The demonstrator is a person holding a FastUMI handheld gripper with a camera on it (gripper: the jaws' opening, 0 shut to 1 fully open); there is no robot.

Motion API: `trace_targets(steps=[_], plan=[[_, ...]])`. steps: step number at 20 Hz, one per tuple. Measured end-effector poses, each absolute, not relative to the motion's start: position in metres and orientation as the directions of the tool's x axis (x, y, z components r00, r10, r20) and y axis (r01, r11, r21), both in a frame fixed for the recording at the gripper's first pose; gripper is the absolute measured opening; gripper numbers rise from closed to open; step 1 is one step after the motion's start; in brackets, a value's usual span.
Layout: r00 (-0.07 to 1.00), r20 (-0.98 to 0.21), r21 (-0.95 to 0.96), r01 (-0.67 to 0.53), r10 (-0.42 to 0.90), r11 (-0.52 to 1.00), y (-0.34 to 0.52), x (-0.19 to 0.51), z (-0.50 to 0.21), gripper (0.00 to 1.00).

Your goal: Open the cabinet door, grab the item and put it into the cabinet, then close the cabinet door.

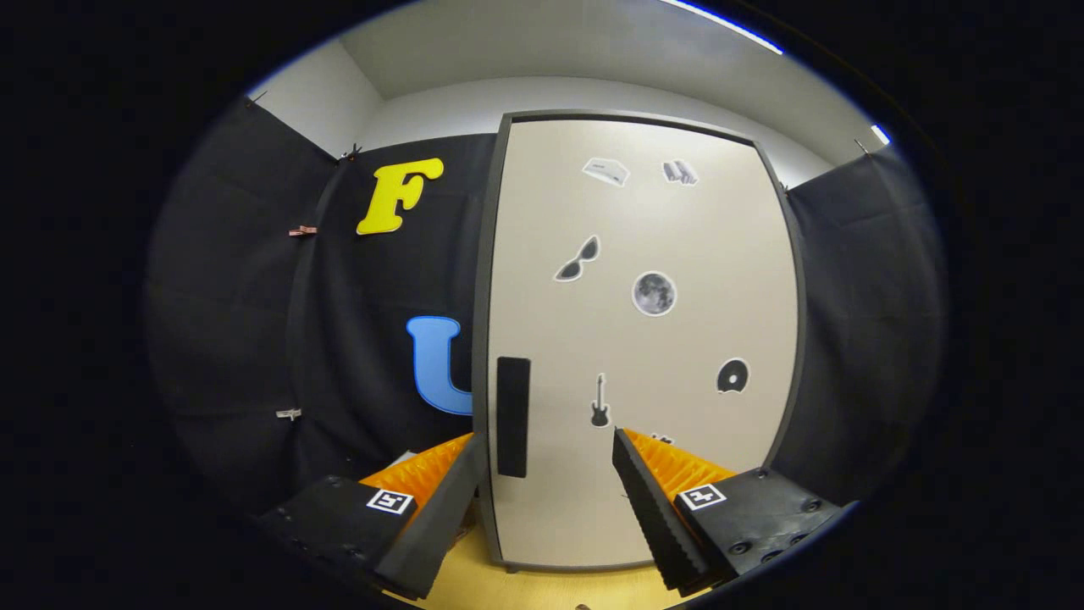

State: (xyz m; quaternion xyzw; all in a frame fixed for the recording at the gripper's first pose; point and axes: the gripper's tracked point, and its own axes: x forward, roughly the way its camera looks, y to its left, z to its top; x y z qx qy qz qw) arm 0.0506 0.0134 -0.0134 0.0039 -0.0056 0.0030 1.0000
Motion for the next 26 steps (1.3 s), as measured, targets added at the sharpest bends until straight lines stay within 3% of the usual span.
trace_targets(steps=[15,18,20,23,26], plan=[[0.999,-0.016,-0.014,0.043,-0.043,0.999,0.029,0.138,-0.051,0.94],[0.999,-0.025,-0.003,0.048,-0.048,0.999,0.029,0.146,-0.056,0.82],[0.999,-0.028,0.007,0.039,-0.038,0.999,0.032,0.149,-0.056,0.81],[0.998,-0.014,-0.009,0.069,-0.069,0.998,0.025,0.154,-0.055,0.58],[0.997,-0.017,0.001,0.080,-0.080,0.997,0.024,0.158,-0.056,0.56]])
